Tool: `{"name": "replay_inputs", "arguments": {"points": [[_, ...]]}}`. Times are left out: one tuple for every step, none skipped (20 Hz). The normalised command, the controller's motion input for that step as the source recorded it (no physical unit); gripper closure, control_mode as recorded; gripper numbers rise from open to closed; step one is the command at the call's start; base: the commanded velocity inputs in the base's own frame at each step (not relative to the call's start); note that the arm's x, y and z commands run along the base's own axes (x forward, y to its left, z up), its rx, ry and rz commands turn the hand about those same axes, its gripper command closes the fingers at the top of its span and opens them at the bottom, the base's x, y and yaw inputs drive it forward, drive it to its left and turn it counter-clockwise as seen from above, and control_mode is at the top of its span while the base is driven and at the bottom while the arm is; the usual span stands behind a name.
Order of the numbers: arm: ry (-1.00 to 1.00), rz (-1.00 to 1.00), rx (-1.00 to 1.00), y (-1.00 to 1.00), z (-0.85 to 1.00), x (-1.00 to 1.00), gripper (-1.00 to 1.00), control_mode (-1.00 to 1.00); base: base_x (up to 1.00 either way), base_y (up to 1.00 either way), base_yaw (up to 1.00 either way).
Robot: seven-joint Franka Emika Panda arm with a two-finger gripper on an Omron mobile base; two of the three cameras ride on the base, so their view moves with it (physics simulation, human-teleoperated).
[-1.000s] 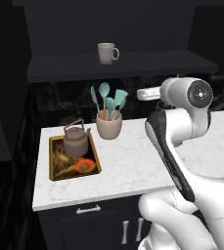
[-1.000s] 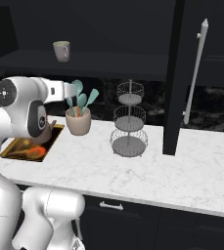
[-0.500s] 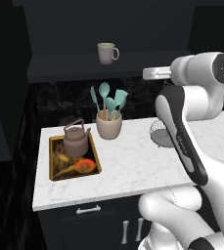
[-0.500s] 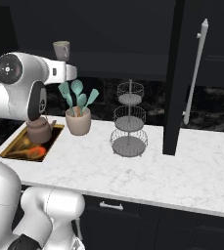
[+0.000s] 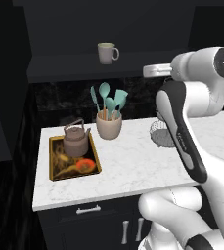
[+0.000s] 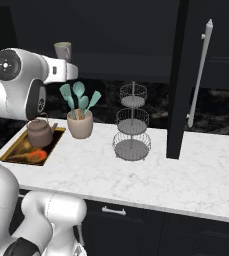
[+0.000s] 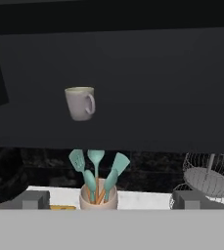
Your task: Pick the kettle from the counter and place it on the tray. Then pick the mug from the cabinet and place it on the tray. Then close the cabinet doors.
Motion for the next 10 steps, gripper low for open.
{"name": "replay_inputs", "arguments": {"points": [[0.00, 0.00, 0.00, 0.03, 0.00, 0.18, -1.00, -1.00, 0.00, 0.00, 0.00], [0.00, 0.00, 0.00, 0.15, 0.00, 0.32, -1.00, -1.00, 0.00, 0.00, 0.00], [0.00, 0.00, 0.00, 0.06, 0.00, 0.27, -1.00, -1.00, 0.00, 0.00, 0.00], [0.00, 0.00, 0.00, 0.00, 0.00, 0.20, -1.00, -1.00, 0.00, 0.00, 0.00], [0.00, 0.00, 0.00, 0.00, 0.00, 0.27, -1.00, -1.00, 0.00, 0.00, 0.00], [0.00, 0.00, 0.00, 0.00, 0.00, 0.34, -1.00, -1.00, 0.00, 0.00, 0.00], [0.00, 0.00, 0.00, 0.00, 0.00, 0.34, -1.00, -1.00, 0.00, 0.00, 0.00], [0.00, 0.00, 0.00, 0.00, 0.01, 0.28, -1.00, -1.00, 0.00, 0.00, 0.00], [0.00, 0.00, 0.00, 0.00, 0.02, 0.32, -1.00, -1.00, 0.00, 0.00, 0.00], [0.00, 0.00, 0.00, 0.00, 0.02, 0.38, -1.00, -1.00, 0.00, 0.00, 0.00]]}}
